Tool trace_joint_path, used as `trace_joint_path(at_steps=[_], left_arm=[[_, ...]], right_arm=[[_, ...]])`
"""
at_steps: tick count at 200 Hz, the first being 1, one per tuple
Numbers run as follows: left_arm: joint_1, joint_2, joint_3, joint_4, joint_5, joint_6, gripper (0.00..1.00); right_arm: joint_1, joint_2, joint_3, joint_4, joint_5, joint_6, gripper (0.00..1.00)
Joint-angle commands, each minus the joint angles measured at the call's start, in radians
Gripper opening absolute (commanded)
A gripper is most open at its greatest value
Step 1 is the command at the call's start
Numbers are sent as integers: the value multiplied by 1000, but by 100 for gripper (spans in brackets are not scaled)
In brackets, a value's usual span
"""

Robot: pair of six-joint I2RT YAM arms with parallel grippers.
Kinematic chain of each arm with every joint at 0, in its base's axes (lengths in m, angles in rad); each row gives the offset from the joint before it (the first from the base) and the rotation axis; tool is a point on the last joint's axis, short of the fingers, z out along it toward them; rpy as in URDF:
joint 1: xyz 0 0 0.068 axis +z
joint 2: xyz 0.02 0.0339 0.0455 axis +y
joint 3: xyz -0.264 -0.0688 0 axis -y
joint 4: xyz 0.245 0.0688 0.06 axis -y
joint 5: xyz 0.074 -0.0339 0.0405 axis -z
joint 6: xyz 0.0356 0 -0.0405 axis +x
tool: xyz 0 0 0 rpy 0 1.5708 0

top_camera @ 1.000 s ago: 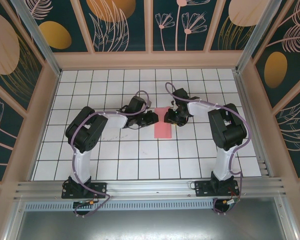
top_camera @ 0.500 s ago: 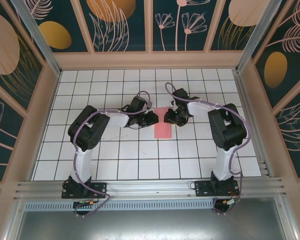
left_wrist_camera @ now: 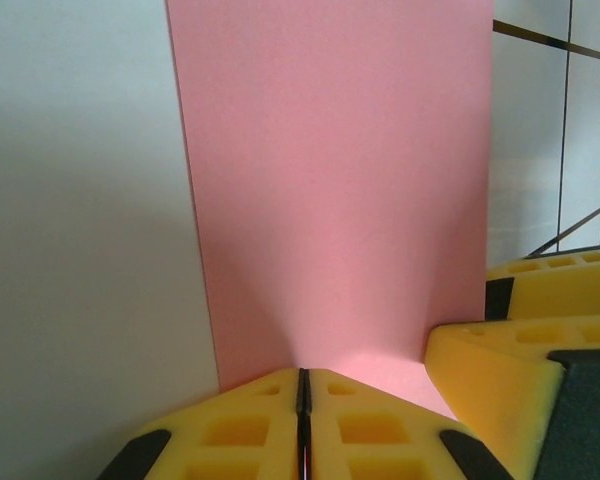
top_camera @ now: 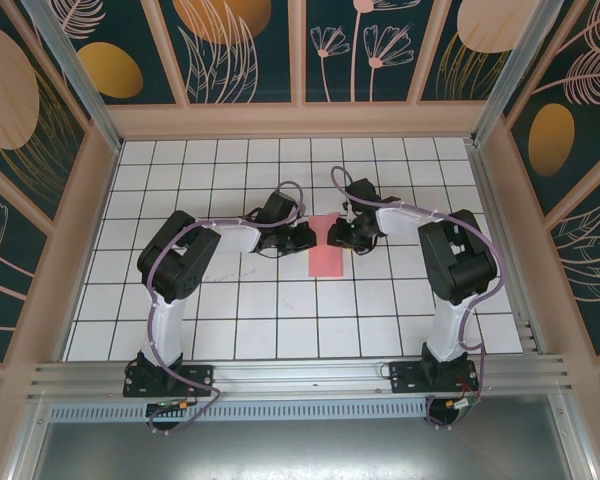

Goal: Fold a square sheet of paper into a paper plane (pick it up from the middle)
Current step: Hold the square sheet of paper at the center of the table.

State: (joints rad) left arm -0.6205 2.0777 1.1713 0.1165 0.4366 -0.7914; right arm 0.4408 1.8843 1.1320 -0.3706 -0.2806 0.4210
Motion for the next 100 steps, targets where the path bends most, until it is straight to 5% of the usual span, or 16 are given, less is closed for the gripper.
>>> trace_joint_path(at_steps=[1,100], left_arm=[[-11,118,-42,-131,-140,41,12],[-12,154,-49,-129,-162,41,9]], right_arm=[[5,11,-59,39,82,23,45],[-7,-284,-110,109,78,136,44]])
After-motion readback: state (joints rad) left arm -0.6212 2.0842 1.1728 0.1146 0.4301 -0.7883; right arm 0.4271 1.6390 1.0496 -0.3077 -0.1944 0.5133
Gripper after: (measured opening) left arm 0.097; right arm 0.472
